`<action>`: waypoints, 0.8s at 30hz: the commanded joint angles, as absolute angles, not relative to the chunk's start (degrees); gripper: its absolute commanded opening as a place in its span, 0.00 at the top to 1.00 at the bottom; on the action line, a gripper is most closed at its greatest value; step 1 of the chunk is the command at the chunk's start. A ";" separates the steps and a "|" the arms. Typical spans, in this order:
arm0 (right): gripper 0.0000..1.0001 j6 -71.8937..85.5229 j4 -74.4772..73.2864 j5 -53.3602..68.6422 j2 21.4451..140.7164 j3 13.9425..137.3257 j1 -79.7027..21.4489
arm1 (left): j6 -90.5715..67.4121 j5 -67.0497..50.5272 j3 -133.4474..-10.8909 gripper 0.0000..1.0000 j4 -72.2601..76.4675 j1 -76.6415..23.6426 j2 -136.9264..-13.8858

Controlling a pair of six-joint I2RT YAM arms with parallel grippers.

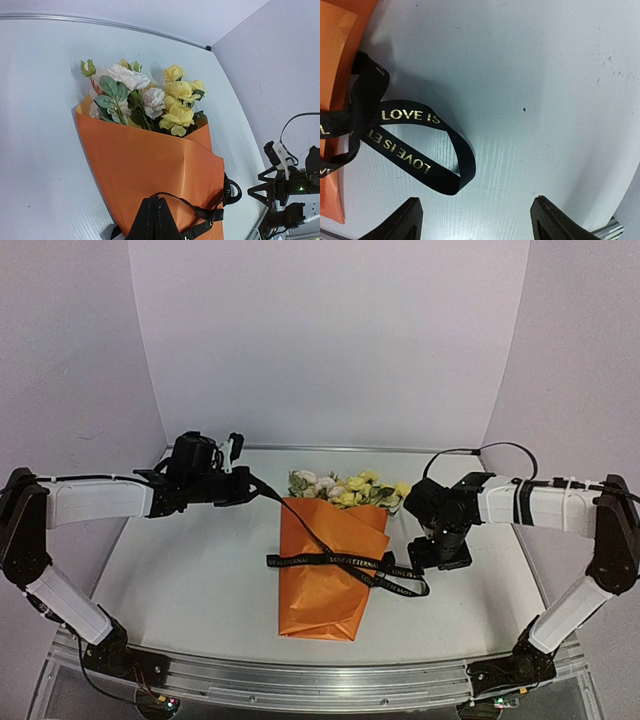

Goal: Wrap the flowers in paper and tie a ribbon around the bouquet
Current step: Cross the ribbon over the folded bouquet.

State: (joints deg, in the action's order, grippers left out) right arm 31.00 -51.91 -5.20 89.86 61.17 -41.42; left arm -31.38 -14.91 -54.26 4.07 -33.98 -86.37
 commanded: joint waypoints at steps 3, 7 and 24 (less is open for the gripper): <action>0.25 33.60 -46.99 -3.92 93.43 60.29 -41.31 | -30.41 -11.32 -54.44 1.00 2.15 -31.85 -81.76; 0.28 34.72 -45.77 -4.02 95.95 60.38 -41.16 | -30.81 -9.21 -53.60 1.00 0.62 -30.68 -80.63; 0.36 39.34 -43.80 -2.73 97.76 55.12 -40.66 | -33.76 -2.03 -48.68 1.00 -2.81 -26.41 -75.95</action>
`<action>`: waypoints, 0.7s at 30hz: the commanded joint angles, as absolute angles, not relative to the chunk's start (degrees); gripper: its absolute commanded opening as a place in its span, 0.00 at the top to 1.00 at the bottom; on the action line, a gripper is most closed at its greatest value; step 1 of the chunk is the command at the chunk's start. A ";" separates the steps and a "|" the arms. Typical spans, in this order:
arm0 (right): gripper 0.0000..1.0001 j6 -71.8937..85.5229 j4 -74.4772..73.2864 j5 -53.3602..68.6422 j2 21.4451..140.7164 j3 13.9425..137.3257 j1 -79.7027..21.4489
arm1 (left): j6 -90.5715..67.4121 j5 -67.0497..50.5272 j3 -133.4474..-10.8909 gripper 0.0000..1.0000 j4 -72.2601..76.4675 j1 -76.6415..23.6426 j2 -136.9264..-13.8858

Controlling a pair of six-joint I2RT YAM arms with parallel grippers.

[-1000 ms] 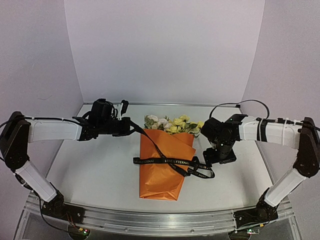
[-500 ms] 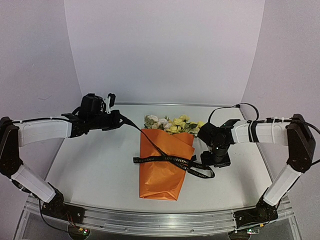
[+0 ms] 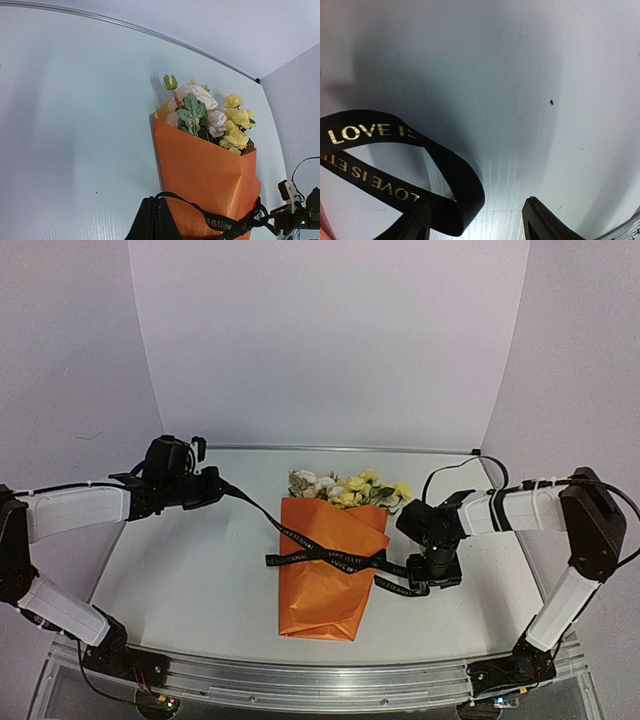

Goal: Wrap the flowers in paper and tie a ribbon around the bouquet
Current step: Cross the ribbon over the folded bouquet.

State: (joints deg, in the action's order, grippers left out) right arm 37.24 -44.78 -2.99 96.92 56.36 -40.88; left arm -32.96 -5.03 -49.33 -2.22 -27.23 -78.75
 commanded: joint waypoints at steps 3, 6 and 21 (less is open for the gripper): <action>0.42 39.59 -43.60 -2.86 97.99 54.98 -40.61 | -34.33 -0.66 -47.85 1.00 -3.30 -25.60 -74.79; 0.48 39.55 -43.59 -2.92 98.48 55.44 -40.50 | -34.96 2.20 -47.20 1.00 -4.38 -25.00 -74.00; 1.00 35.20 -51.77 -6.91 98.30 62.45 -33.82 | -39.88 9.56 -43.66 1.00 -6.61 -20.97 -73.36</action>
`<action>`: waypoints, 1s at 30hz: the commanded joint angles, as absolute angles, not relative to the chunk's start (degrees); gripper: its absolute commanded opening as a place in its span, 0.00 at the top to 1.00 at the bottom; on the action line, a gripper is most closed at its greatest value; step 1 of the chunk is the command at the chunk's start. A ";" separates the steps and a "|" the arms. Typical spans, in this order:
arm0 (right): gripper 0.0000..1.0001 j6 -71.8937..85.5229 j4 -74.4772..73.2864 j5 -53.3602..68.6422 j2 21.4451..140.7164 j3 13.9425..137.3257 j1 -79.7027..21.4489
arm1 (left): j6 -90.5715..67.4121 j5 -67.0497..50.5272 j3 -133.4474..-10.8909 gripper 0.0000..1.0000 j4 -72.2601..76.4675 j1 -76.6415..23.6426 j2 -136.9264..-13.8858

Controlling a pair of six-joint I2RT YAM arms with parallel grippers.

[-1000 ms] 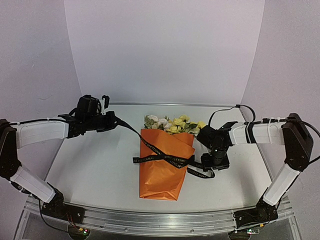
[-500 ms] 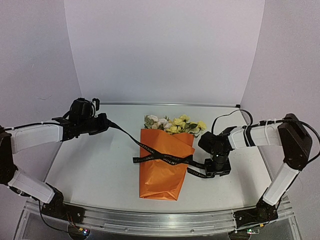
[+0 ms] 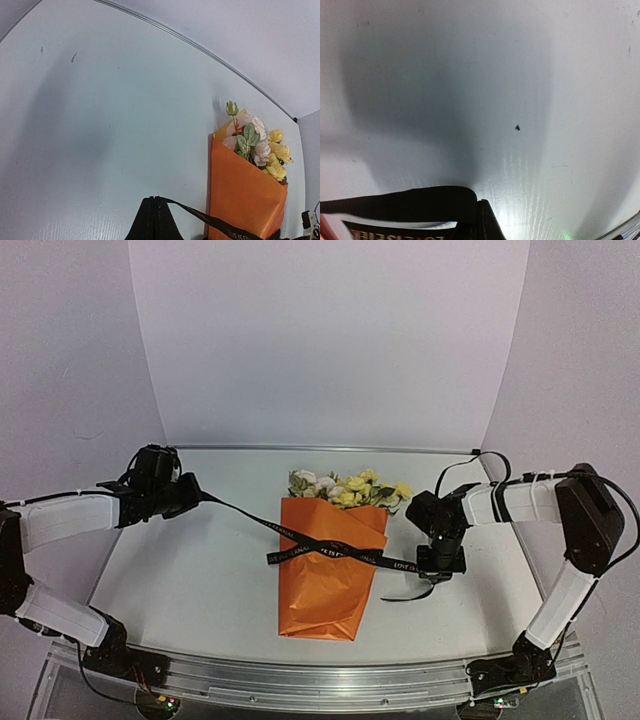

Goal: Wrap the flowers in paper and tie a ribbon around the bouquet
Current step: Cross the ribbon over the folded bouquet.

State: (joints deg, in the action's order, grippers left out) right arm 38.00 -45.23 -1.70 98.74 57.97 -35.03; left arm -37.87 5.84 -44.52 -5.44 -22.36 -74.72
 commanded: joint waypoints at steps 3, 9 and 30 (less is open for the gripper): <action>1.00 33.27 -55.75 -11.43 97.42 63.71 -31.44 | -41.28 11.60 -43.05 1.00 -7.97 -19.95 -73.58; 1.00 31.28 -60.33 -15.03 98.03 65.78 -27.21 | -48.65 15.40 -40.21 1.00 -12.66 -15.67 -75.75; 0.75 24.97 -67.58 -16.79 107.06 74.67 -21.52 | -58.61 12.43 -29.80 1.00 -7.33 -12.39 -77.02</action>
